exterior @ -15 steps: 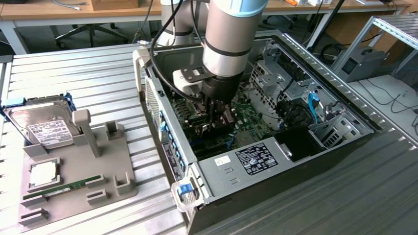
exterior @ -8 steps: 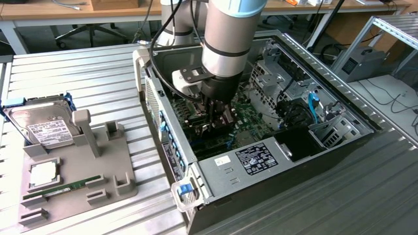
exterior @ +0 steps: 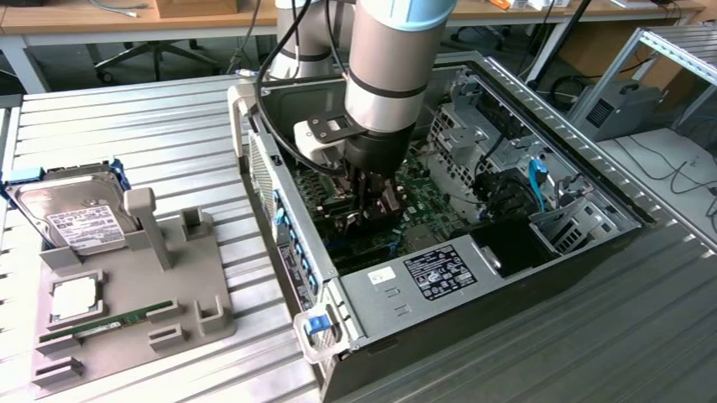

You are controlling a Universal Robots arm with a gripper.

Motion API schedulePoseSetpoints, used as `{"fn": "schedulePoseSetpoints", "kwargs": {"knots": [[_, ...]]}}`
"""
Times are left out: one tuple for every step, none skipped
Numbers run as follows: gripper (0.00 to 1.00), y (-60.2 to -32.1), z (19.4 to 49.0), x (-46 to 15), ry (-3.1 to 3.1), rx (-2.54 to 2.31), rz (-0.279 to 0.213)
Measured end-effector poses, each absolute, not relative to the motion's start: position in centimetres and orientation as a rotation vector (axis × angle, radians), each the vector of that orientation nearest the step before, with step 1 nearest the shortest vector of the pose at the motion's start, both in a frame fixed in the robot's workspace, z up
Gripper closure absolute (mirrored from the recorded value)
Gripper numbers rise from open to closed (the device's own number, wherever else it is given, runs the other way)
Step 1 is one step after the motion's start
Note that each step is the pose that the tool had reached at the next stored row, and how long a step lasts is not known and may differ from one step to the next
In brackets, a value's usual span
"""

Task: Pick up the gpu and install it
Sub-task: 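Insert the gpu into the slot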

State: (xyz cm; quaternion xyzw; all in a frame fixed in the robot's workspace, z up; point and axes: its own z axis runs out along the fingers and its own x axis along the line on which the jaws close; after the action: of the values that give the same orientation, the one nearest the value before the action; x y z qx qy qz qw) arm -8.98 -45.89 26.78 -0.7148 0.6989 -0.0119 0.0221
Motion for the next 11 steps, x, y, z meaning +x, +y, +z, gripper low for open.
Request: {"fn": "schedulePoseSetpoints", "kwargs": {"knots": [[0.73,-45.89,26.78,-8.97,2.165,-2.214,-0.037],[0.73,-45.89,26.78,-8.98,2.164,-2.214,-0.036],[0.73,-45.89,26.78,-8.98,2.164,-2.213,-0.036],[0.73,-45.89,26.78,-8.98,2.164,-2.213,-0.036],[0.73,-45.89,26.77,-8.98,2.164,-2.213,-0.035],[0.73,-45.89,26.78,-8.98,2.164,-2.213,-0.035],[0.73,-45.89,26.78,-8.98,2.164,-2.213,-0.035],[0.73,-45.89,26.78,-8.98,2.164,-2.213,-0.035],[0.73,-45.89,26.79,-8.98,2.164,-2.213,-0.035],[0.73,-45.89,26.85,-8.98,2.164,-2.213,-0.035],[0.73,-45.89,26.92,-8.98,2.164,-2.213,-0.035]]}}
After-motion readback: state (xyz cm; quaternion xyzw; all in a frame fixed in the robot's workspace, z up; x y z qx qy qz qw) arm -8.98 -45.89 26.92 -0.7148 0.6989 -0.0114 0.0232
